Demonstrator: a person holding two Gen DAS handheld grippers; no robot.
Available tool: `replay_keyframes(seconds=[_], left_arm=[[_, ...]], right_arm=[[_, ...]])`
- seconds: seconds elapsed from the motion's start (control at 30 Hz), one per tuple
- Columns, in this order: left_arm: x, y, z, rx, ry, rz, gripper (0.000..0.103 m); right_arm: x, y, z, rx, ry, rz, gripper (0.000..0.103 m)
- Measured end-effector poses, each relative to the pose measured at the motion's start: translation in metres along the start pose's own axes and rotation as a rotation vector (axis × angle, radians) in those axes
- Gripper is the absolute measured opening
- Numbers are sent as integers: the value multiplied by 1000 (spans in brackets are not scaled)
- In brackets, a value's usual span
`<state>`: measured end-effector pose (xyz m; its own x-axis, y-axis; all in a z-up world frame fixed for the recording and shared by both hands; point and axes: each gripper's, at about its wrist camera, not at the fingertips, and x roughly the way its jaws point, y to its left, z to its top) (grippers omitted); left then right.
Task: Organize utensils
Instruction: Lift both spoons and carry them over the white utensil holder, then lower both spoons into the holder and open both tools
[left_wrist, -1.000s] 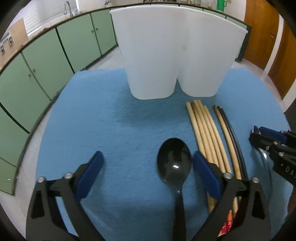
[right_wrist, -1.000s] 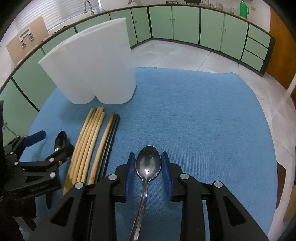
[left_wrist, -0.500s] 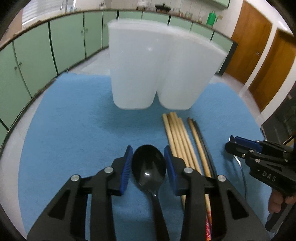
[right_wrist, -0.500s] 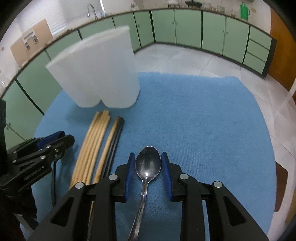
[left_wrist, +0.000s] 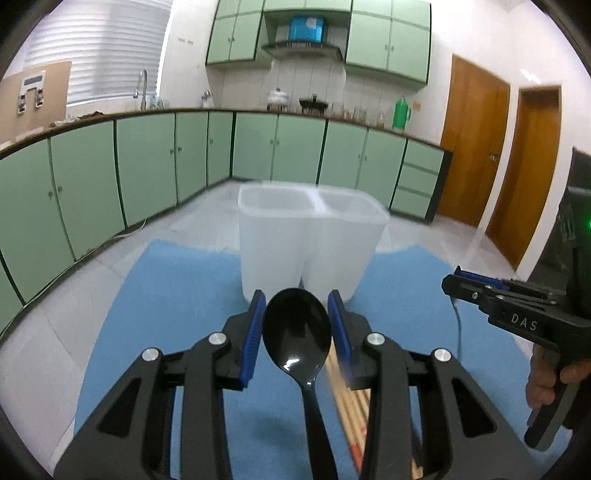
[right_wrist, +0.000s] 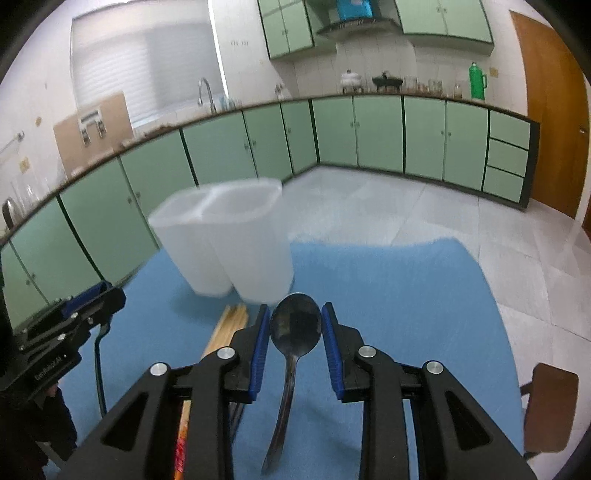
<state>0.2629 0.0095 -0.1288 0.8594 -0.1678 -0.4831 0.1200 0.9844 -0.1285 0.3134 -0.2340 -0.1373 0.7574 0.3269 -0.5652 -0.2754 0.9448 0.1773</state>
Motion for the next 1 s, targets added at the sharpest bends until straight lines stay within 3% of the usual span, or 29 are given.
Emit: replay_keyframes(seconds=[0.23,0.47,0.7,1.0], left_arm=[[-15,-12,45,-14,-154,-25,33],[5,-17,107,0,-292,-9,33],[53,-19,154,16,-360,27,33],[104,-16,143,29,-330,54,34]], right_arm=[[-22,4,48,-7,-135,63,28],[-42,11,110,-52,-250,133,28],[-17,13,152,-61,-260,140,28],[55,15,154,-54,-196,65,28]])
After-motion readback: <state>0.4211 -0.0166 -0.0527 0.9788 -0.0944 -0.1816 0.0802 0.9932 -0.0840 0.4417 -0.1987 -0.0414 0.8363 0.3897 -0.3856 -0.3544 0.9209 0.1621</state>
